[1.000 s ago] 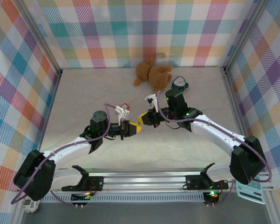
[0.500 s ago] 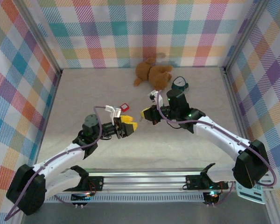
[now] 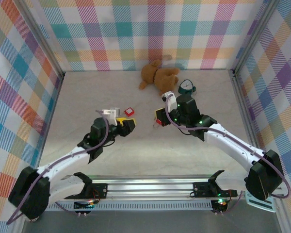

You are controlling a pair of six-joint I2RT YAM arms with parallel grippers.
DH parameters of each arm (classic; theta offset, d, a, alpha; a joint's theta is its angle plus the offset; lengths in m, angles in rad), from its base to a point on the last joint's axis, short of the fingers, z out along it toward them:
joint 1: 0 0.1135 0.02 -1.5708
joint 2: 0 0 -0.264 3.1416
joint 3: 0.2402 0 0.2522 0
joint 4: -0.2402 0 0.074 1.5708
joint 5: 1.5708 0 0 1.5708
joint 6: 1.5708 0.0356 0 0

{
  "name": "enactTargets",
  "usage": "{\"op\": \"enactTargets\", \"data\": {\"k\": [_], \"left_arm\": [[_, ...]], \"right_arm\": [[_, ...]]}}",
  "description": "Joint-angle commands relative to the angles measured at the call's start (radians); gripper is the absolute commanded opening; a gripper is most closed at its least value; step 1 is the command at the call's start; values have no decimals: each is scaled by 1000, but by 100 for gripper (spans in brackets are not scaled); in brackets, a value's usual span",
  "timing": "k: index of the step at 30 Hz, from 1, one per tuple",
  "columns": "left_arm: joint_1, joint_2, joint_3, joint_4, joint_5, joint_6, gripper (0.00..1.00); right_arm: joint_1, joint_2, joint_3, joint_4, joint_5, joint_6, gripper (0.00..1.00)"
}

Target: Unlock with the key

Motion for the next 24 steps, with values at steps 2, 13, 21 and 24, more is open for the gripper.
{"op": "enactTargets", "data": {"k": [2,13,21,24], "left_arm": [[-65,132,154,-149,-113,117,60],[-156,695,787,-667,-229,186,56],[-253,1077,1287,-1070,-310,299,65],[-271,1166,1406,-1161,-353,312,64]], "right_arm": [[-20,-65,-71,3,175,70,5],[-164,-242,-170,-156,242,133,5],[-195,-296,-184,-207,242,150,5],[-197,-294,-173,-222,242,146,5]]}}
